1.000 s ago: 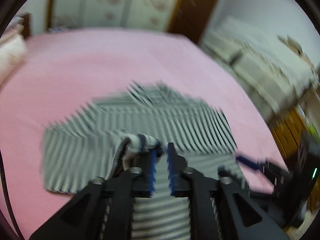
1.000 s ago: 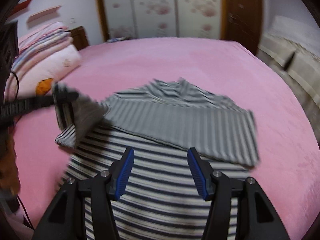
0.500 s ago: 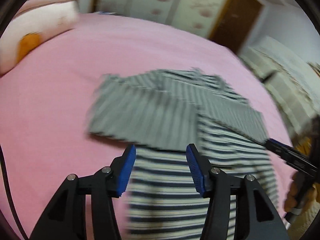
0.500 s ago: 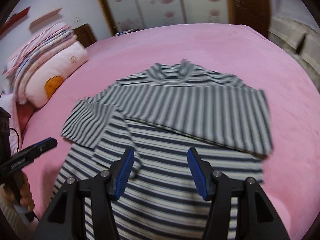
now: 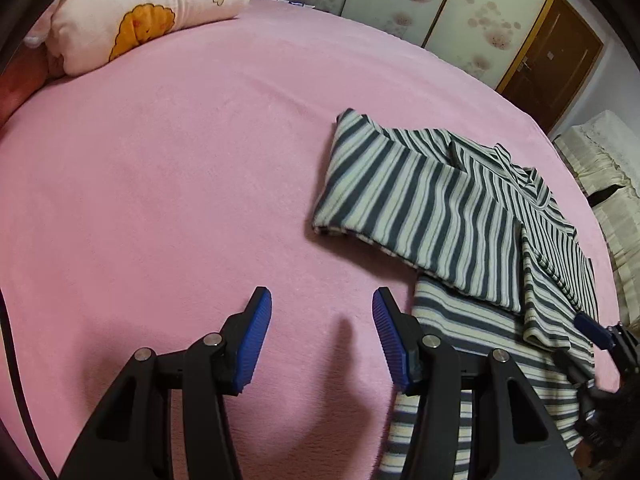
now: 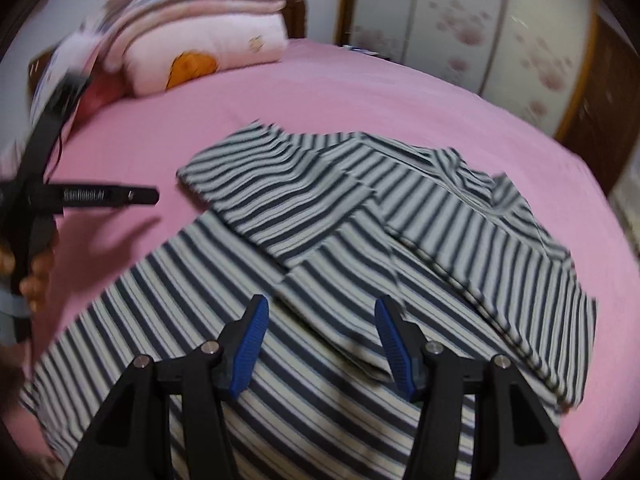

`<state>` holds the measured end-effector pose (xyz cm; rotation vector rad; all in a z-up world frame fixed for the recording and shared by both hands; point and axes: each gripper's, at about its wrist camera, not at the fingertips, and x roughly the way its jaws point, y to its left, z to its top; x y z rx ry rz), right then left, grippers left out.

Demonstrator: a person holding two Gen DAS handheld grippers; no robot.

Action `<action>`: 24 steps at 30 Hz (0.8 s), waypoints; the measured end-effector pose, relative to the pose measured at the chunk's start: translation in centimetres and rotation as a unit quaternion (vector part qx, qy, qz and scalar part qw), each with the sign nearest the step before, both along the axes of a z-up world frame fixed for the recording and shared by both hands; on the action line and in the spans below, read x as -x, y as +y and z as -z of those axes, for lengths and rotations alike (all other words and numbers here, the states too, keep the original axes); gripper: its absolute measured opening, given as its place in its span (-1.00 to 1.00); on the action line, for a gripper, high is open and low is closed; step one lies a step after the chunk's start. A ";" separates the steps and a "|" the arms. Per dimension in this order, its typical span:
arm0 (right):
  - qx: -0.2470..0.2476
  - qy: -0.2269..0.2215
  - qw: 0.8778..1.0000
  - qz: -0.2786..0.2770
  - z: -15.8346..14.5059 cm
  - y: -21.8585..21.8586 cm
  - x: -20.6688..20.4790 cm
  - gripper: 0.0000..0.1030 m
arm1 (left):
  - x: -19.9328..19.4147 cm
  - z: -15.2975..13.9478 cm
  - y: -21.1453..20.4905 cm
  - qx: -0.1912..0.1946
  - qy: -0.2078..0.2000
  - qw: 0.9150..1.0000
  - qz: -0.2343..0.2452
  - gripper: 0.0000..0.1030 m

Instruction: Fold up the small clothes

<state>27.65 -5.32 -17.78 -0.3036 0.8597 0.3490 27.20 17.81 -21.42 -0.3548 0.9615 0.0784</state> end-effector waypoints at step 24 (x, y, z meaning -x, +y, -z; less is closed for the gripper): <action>-0.027 -0.118 0.989 0.086 -13.3 -6.5 -9.2 -0.88 | -4.9 1.0 -4.9 -0.013 0.007 0.999 0.034 0.00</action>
